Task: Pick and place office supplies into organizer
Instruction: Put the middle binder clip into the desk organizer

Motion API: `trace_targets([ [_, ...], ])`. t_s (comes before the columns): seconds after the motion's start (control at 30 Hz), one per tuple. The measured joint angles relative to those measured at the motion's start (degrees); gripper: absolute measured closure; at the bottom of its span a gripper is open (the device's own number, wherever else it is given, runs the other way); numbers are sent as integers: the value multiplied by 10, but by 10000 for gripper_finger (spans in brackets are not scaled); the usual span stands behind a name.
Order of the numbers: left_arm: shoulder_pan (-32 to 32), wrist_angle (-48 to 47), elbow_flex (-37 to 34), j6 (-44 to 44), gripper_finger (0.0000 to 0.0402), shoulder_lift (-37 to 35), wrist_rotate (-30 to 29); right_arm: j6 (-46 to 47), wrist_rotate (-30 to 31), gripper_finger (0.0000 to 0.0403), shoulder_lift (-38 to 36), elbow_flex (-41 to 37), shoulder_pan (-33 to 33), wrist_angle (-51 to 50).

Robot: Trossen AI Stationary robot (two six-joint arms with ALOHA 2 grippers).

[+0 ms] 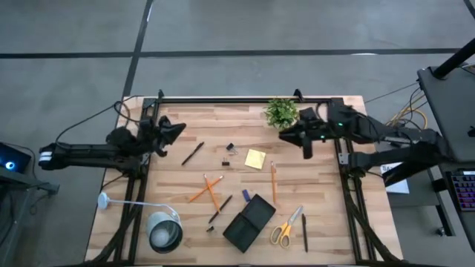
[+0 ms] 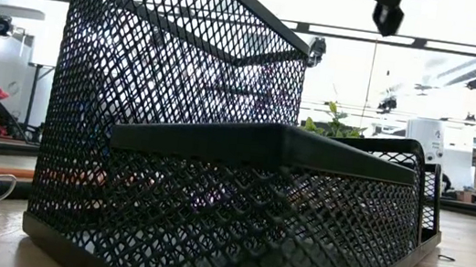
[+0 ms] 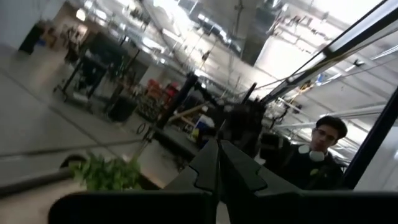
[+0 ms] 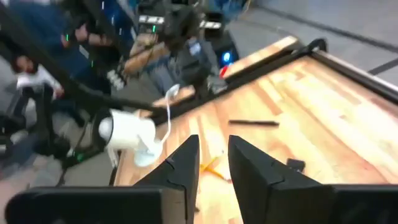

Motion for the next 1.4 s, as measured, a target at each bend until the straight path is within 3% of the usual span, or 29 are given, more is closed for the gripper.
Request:
trace_targets([
  [0.37,0,-91,-2,-10,402,-9,9,-130,-15,301,205,176,46,-135],
  [0.5,0,-78,-3,-21,402,-17,-4,-155,-51,295,282,202,52,-140],
  [0.73,0,-78,-2,-18,402,-34,-13,-234,-51,280,390,263,51,-137],
  [1.13,0,-77,-3,-22,402,-33,-24,-245,-52,234,566,344,45,-138],
  [1.4,0,-61,-4,-21,402,-33,-23,-233,-69,214,646,395,33,-138],
])
